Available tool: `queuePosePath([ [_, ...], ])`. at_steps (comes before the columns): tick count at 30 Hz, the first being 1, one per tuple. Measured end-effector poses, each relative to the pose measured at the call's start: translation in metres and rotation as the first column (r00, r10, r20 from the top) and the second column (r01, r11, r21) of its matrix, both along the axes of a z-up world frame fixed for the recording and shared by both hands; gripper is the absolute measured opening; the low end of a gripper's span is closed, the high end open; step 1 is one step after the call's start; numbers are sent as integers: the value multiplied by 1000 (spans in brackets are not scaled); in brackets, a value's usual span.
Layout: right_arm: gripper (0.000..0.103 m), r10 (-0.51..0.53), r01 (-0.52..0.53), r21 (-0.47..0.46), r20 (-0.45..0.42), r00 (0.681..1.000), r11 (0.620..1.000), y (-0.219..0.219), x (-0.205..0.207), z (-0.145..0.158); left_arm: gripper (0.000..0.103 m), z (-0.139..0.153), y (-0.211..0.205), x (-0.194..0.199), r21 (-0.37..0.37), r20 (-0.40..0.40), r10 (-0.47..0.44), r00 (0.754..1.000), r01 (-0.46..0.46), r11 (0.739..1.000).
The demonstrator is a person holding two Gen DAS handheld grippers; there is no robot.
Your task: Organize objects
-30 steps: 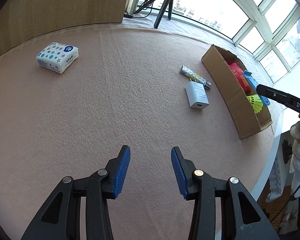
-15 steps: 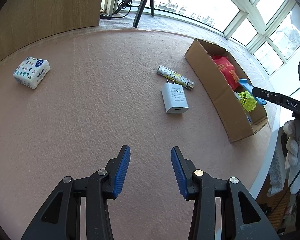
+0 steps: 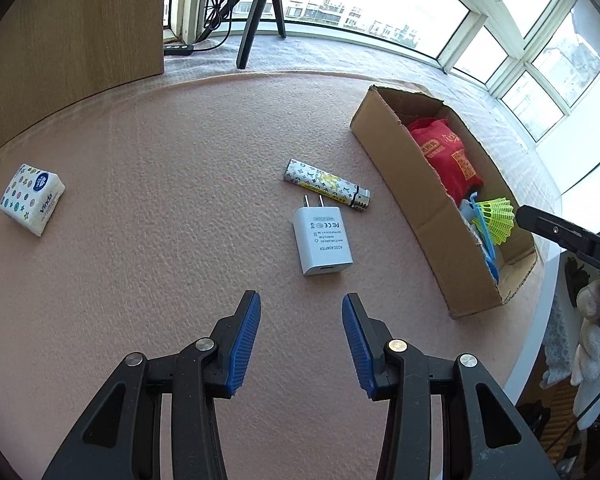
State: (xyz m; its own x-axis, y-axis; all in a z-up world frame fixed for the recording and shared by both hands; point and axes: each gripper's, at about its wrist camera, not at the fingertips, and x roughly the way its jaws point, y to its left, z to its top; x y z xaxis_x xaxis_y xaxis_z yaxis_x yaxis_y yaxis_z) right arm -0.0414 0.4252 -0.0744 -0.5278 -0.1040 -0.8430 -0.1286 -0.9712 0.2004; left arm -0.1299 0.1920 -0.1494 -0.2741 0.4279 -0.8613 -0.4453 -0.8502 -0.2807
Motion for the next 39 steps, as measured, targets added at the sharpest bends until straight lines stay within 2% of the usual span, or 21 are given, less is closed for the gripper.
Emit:
queuePosePath([
  [10,41,17,-18,-55,-15,1000,998,-8,14,7,46,-9,39,-44,2,38,2,999,-2,1000],
  [22,41,9,-8,-62,7,1000,998,-8,23,-1,47,-34,72,-73,-65,70,-9,998,14,998],
  [27,41,25,-23,-78,14,1000,997,-14,21,-1,46,-39,72,-78,-88,64,0,998,6,996],
  [30,41,40,-39,-84,14,999,996,-21,19,0,38,-41,67,-78,-95,58,10,998,-4,996],
  [39,41,90,-88,-99,11,996,991,-44,9,2,38,-40,36,-57,-111,31,-6,999,10,994],
])
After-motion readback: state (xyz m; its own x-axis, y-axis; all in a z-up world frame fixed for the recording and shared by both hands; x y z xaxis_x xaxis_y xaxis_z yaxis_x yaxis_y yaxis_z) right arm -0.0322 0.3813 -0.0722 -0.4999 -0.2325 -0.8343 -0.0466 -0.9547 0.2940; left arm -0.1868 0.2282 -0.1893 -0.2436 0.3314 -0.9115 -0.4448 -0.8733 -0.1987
